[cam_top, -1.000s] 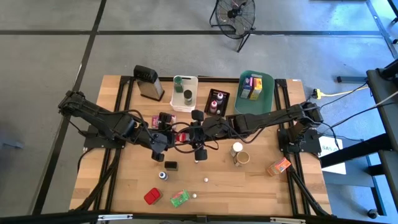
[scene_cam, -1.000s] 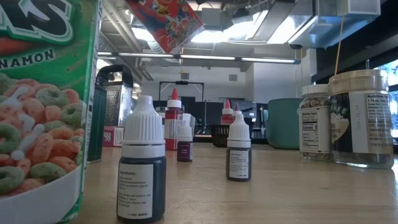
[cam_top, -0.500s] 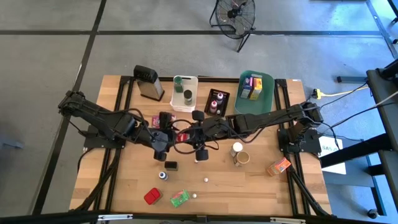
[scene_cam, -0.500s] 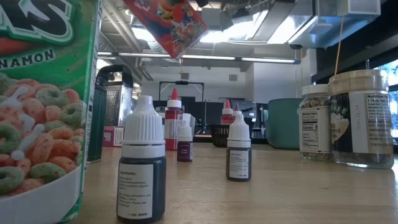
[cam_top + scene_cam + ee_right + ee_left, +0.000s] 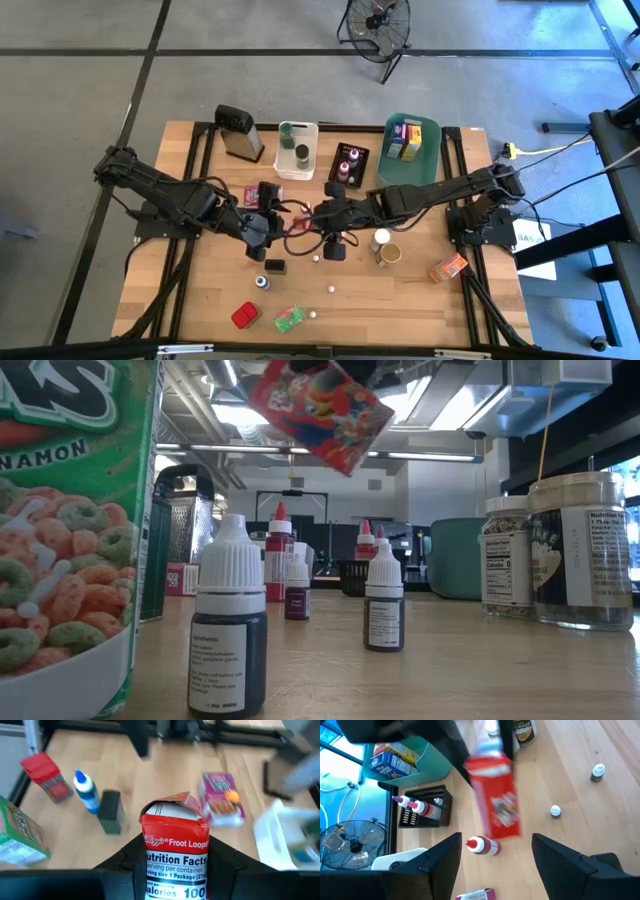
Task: Pick & Place Kitchen Items
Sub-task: Put the red cereal box into the green bin
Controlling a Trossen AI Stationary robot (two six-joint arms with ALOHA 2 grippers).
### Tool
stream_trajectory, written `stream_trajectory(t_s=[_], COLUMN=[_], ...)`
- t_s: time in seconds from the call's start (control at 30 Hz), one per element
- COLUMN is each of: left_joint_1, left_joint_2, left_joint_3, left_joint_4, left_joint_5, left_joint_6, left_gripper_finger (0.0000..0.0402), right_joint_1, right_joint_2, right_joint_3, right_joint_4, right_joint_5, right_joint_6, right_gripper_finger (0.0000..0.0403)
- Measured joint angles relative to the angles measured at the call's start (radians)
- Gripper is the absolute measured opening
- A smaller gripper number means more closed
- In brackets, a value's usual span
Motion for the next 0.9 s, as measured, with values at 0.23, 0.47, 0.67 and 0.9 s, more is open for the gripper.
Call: stream_trajectory(t_s=[0.23, 0.47, 0.67, 0.9], left_joint_1=[-0.021, -0.018, -0.017, -0.017], left_joint_2=[0.000, 0.000, 0.000, 0.000], left_joint_3=[0.000, 0.000, 0.000, 0.000], left_joint_4=[-0.016, -0.069, -0.112, -0.129], left_joint_5=[-0.002, -0.002, -0.003, -0.002], left_joint_6=[0.000, -0.049, -0.099, -0.153], left_gripper_finger=[0.0237, 0.0235, 0.0237, 0.0236], right_joint_1=[0.026, 0.029, 0.018, -0.051], right_joint_2=[-0.116, -0.245, -0.308, -0.308], right_joint_3=[0.000, 0.000, 0.000, -0.010], right_joint_4=[-0.225, -0.490, -0.790, -0.840], right_joint_5=[0.205, 0.443, 0.624, 0.668], right_joint_6=[0.197, 0.465, 0.717, 0.740], right_gripper_finger=[0.0144, 0.0144, 0.0144, 0.0144])
